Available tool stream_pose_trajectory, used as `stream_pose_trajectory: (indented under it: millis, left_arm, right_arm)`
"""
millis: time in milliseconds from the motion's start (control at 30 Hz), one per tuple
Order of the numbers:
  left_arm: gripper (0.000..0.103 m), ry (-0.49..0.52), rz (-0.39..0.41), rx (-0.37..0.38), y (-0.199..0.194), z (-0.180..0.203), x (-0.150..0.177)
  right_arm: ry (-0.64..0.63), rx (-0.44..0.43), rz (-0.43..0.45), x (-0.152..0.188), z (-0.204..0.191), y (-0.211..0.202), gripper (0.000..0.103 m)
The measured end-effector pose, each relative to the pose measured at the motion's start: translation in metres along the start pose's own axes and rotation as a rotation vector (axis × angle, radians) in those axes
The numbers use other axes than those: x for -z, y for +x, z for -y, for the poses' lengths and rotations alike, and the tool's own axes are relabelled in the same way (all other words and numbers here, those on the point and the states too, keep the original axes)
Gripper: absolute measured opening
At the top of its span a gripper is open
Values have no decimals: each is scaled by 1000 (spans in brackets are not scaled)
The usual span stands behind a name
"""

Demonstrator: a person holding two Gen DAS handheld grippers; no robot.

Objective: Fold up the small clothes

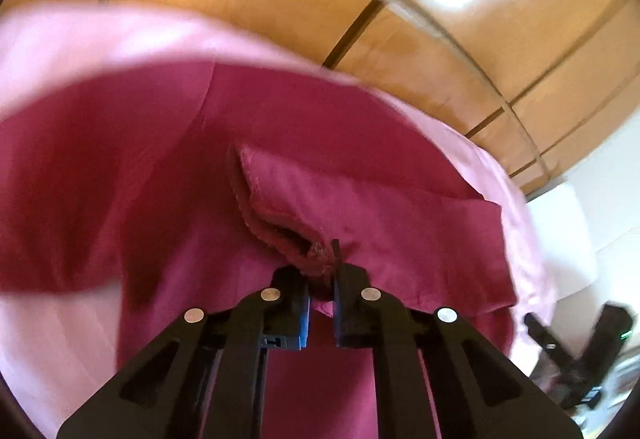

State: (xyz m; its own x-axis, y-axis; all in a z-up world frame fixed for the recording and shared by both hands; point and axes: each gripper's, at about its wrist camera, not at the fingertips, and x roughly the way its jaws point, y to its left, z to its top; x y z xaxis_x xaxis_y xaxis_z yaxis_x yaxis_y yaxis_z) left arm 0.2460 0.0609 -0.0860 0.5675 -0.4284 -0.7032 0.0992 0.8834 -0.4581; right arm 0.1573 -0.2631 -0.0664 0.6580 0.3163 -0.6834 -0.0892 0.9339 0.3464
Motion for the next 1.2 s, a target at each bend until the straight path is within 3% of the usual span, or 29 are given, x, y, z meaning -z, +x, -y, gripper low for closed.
stream_pose_trajectory:
  millis: [133, 233, 300, 367, 433, 467, 533, 667, 767, 900, 1200]
  left_arm:
    - [7, 131, 164, 4, -31, 28, -17]
    - [7, 187, 262, 24, -53, 36, -25]
    - [7, 194, 222, -36, -39, 28, -28]
    - [7, 143, 99, -102, -3, 8, -29]
    - [8, 109, 4, -193, 28, -11, -25]
    - [8, 96, -21, -202, 37, -18, -22]
    - [10, 102, 10, -193, 41, -25, -15]
    - [10, 85, 11, -197, 33, -22, -14]
    - [27, 17, 57, -153, -3, -34, -6]
    - [28, -144, 111, -84, -54, -75, 13]
    - [28, -540, 290, -248, -188, -227, 80]
  right_arm:
    - [-100, 18, 3, -2, -24, 13, 55]
    - [-88, -4, 24, -12, -26, 20, 55]
    - [-71, -5, 13, -16, -23, 30, 55]
    - [-71, 23, -20, -13, -18, 40, 55]
    - [-74, 67, -55, -10, -14, 56, 53]
    - [-70, 106, -79, -6, -11, 66, 53]
    - [-58, 130, -101, 0, -6, 77, 53]
    - [-104, 177, -35, 15, -10, 82, 56]
    - [-129, 203, -19, 20, -13, 80, 56]
    - [-139, 207, -10, 24, -12, 78, 58]
    - [-192, 243, -14, 24, -24, 81, 71]
